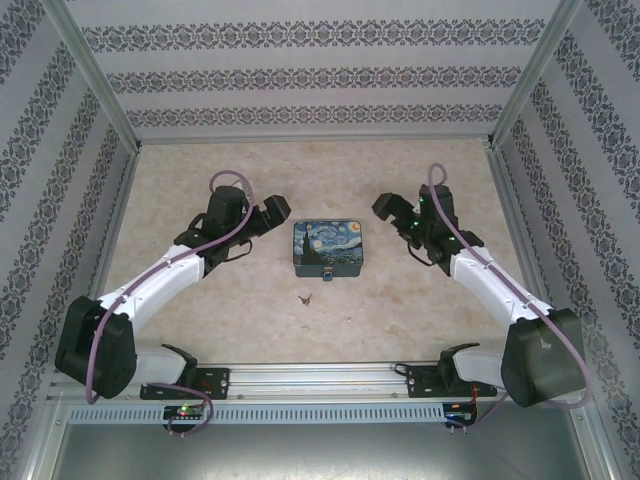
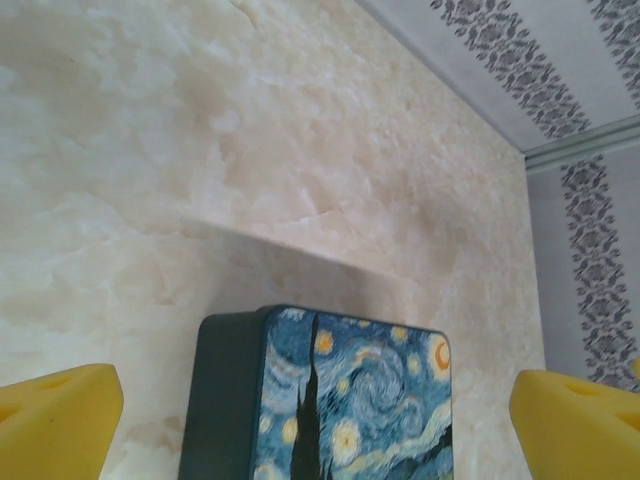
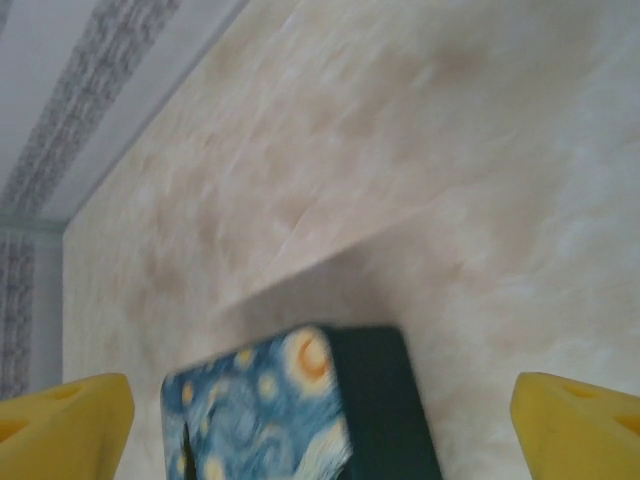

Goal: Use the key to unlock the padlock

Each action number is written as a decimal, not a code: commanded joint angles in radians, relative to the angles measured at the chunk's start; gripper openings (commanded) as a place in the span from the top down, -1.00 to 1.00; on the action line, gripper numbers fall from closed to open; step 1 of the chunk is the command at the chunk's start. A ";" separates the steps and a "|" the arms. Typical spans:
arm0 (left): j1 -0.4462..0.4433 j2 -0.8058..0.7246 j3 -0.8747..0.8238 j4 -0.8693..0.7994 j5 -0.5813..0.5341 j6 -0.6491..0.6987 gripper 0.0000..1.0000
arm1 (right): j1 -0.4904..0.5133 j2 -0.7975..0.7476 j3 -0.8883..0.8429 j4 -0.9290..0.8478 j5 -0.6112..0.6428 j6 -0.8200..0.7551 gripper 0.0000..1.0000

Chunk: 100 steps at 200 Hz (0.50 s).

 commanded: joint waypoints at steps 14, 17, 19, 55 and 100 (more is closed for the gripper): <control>0.023 -0.049 0.055 -0.221 -0.005 0.101 -0.99 | 0.269 -0.033 0.089 -0.201 0.038 -0.291 -0.77; 0.024 -0.053 0.054 -0.229 -0.006 0.103 -0.99 | 0.295 -0.031 0.087 -0.208 0.052 -0.305 -0.76; 0.025 -0.055 0.053 -0.233 -0.006 0.104 -0.99 | 0.314 -0.030 0.084 -0.214 0.065 -0.311 -0.76; 0.055 -0.081 0.021 -0.258 0.003 0.104 -0.99 | 0.559 0.048 0.067 -0.239 0.182 -0.392 -0.60; 0.114 -0.081 -0.018 -0.253 0.037 0.088 -0.99 | 0.701 0.272 0.167 -0.253 0.199 -0.489 -0.25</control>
